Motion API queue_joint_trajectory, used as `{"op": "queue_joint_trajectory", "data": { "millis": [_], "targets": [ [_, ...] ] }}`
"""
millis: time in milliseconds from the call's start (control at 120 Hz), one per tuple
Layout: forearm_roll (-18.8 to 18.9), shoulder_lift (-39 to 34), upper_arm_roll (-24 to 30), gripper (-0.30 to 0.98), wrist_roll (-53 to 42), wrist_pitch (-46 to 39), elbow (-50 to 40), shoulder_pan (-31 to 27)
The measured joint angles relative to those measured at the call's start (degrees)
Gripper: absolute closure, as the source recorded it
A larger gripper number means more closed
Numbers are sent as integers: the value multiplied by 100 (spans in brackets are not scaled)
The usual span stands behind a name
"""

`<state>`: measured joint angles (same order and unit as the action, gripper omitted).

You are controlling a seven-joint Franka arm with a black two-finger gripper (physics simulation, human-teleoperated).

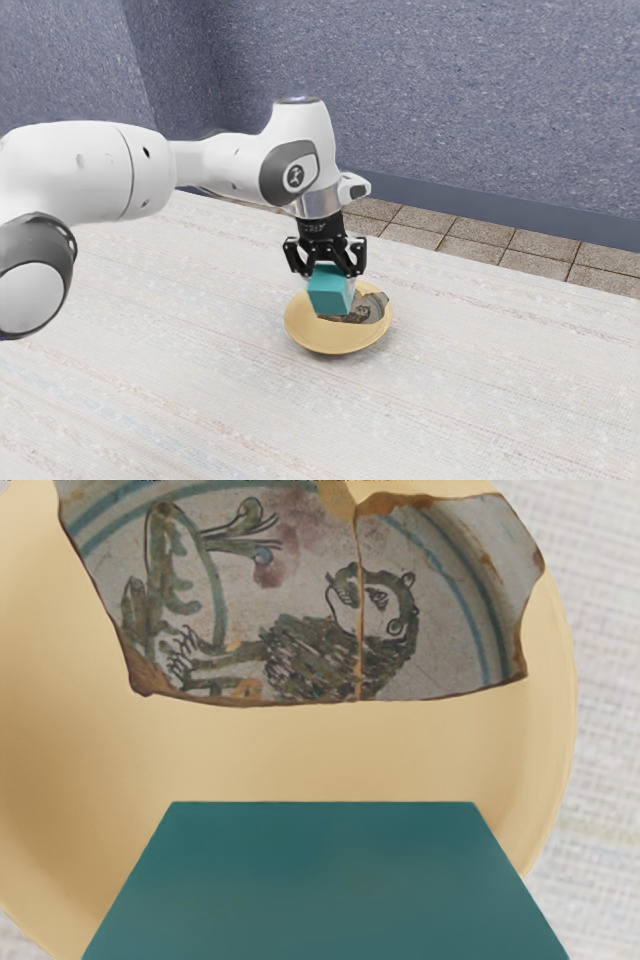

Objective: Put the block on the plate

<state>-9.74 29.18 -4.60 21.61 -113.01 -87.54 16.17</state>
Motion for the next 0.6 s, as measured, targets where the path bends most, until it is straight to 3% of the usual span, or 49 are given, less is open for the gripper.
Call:
{"op": "queue_joint_trajectory", "data": {
  "millis": [600],
  "targets": [
    [50, 403, -6, 27, 72, -79, 260, 0]
  ]
}}
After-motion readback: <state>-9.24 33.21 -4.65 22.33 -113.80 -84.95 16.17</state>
